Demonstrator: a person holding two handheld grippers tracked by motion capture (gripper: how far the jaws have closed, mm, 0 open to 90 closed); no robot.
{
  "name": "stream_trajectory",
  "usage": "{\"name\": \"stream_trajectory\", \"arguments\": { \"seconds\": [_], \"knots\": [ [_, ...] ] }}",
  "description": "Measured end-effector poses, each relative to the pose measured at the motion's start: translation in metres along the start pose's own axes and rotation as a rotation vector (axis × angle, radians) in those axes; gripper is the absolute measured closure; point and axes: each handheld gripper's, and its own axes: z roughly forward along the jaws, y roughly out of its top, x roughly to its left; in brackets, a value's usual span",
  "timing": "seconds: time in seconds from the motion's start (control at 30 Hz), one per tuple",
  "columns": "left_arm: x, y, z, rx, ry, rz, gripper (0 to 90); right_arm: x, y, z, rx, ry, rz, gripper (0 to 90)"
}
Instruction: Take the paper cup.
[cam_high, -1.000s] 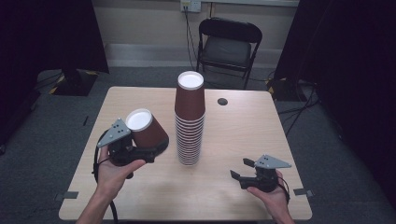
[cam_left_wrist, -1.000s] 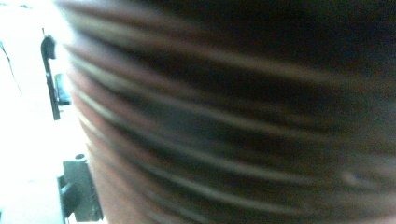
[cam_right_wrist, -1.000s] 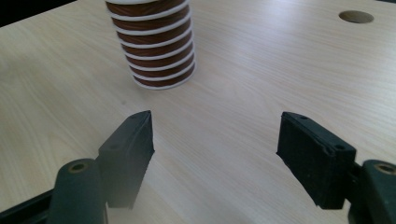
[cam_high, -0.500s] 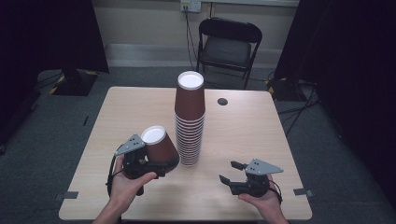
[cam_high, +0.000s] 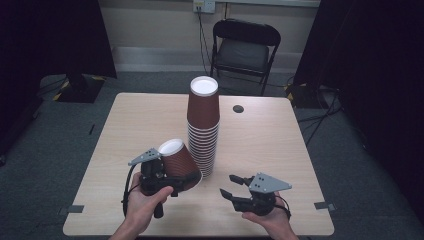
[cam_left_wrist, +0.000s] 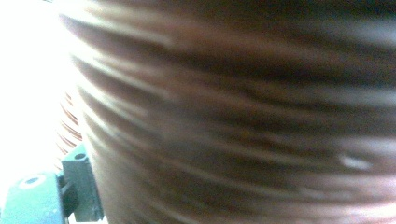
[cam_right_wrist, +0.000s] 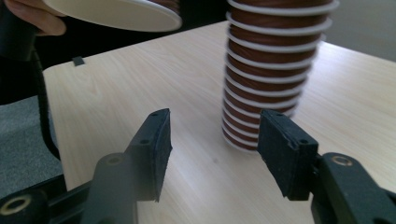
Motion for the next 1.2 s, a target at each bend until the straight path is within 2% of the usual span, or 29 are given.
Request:
{"name": "stream_trajectory", "arguments": {
  "seconds": [0.07, 0.17, 0.27, 0.4, 0.57, 0.63, 0.73, 0.83, 0.9, 0.97, 1.2],
  "knots": [
    [-0.001, 0.0, 0.0, 0.003, -0.018, -0.027, 11.0, 0.005, 0.005, 0.005, -0.006, 0.021, -0.021, 46.0],
    [-0.003, 0.0, 0.001, 0.012, -0.04, -0.042, 10.9, 0.012, 0.013, 0.011, -0.022, 0.043, -0.047, 46.4],
    [-0.006, 0.0, 0.001, 0.008, -0.042, -0.055, 10.9, 0.018, 0.021, 0.017, -0.064, 0.04, -0.067, 48.1],
    [-0.009, 0.001, 0.0, 0.007, -0.064, -0.072, 10.9, 0.023, 0.028, 0.023, -0.113, 0.033, -0.09, 50.4],
    [-0.011, 0.002, 0.0, 0.011, -0.104, -0.094, 11.0, 0.03, 0.034, 0.03, -0.179, 0.054, -0.132, 50.8],
    [-0.013, 0.002, -0.001, 0.006, -0.105, -0.096, 10.9, 0.032, 0.036, 0.033, -0.195, 0.044, -0.157, 52.3],
    [-0.014, 0.003, -0.002, 0.001, -0.12, -0.102, 11.0, 0.034, 0.04, 0.035, -0.244, 0.031, -0.16, 54.8],
    [-0.015, 0.003, -0.002, 0.001, -0.115, -0.107, 11.0, 0.036, 0.043, 0.037, -0.283, 0.026, -0.165, 56.6],
    [-0.015, 0.003, -0.001, 0.001, -0.144, -0.124, 11.0, 0.036, 0.045, 0.04, -0.303, 0.031, -0.173, 56.6],
    [-0.015, 0.003, -0.001, 0.003, -0.147, -0.118, 11.0, 0.037, 0.046, 0.044, -0.311, 0.039, -0.192, 56.6],
    [-0.018, 0.002, 0.002, 0.001, -0.167, -0.137, 11.0, 0.038, 0.048, 0.055, -0.372, 0.023, -0.201, 59.6]
  ]
}}
